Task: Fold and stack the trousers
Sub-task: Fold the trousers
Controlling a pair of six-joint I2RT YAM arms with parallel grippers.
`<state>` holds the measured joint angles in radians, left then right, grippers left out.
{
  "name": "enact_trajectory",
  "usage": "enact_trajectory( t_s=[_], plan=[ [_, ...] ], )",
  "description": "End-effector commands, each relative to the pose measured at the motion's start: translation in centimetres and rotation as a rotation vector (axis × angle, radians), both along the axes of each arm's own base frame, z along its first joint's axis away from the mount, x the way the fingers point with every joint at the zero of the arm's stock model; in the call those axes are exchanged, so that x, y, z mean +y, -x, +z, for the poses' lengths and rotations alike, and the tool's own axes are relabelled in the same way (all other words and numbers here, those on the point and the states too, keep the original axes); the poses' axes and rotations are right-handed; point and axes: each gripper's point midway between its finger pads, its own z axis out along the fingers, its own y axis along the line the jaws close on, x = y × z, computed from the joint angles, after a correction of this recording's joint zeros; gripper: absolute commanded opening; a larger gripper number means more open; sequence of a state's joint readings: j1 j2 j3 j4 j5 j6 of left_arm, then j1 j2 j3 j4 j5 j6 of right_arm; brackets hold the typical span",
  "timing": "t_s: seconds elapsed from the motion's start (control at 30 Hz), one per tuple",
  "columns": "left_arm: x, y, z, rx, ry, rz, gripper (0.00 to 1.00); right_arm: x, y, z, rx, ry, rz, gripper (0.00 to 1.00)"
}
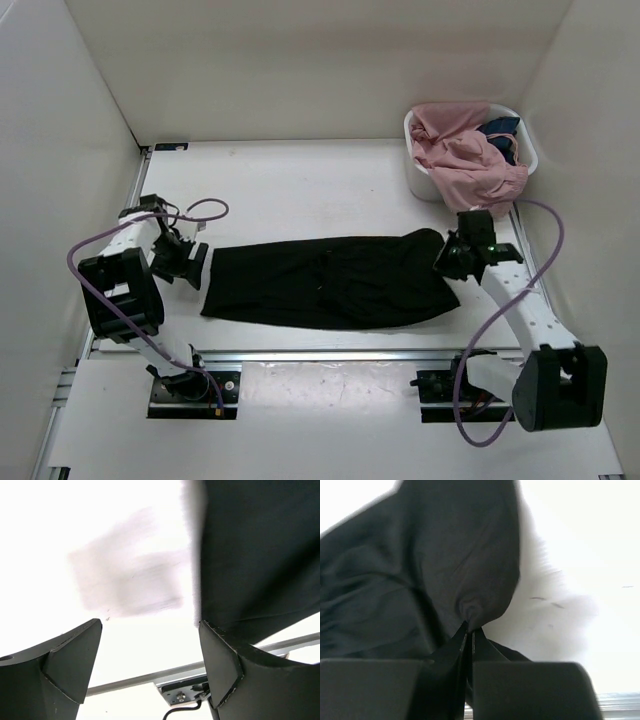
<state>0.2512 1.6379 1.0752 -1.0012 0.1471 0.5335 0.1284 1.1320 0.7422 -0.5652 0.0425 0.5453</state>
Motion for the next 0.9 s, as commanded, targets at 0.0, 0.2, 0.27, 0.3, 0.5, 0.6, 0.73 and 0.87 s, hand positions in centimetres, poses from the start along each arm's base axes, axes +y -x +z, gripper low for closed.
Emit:
enact_trajectory(
  t_s=[0.0,0.2,0.27,0.3,0.5,0.6,0.73,0.87],
  plan=[
    [-2.2,-1.6,1.8,-0.073,0.060,-0.037,0.90,-3.3,0.4,5.8,-0.044,0.182,-0.015,0.00],
    [-5.1,-1.5,0.8,-0.025,0.086,-0.100,0.91,2.4,0.8,12.6,-0.062,0.301,0.170,0.00],
    [-6.9,-1.8,0.7,-0.021,0.113,-0.142,0.91,5.8,-0.2,14.3,-0.062,0.339,0.225,0.00],
    [-7.6,-1.7,0.4,-0.004,0.125,-0.153,0.91,9.0,0.7,14.5,-0.061,0.345,0.312,0.00],
    [-12.8,-2.0,-0.2,0.044,0.256,-0.252,0.90,23.3,3.1,13.6,-0.002,0.353,0.545,0.00],
    [-15.1,-1.1,-0.8,0.104,0.366,-0.265,0.76,27.3,3.3,11.7,0.022,0.382,0.595,0.00],
    [-16.4,0.5,-3.0,0.189,0.382,-0.328,0.61,30.8,2.1,10.3,-0.022,0.352,0.637,0.00],
    [-15.8,0.0,-5.1,0.252,0.340,-0.311,0.23,31.6,0.6,9.9,-0.074,0.342,0.632,0.00]
  ],
)
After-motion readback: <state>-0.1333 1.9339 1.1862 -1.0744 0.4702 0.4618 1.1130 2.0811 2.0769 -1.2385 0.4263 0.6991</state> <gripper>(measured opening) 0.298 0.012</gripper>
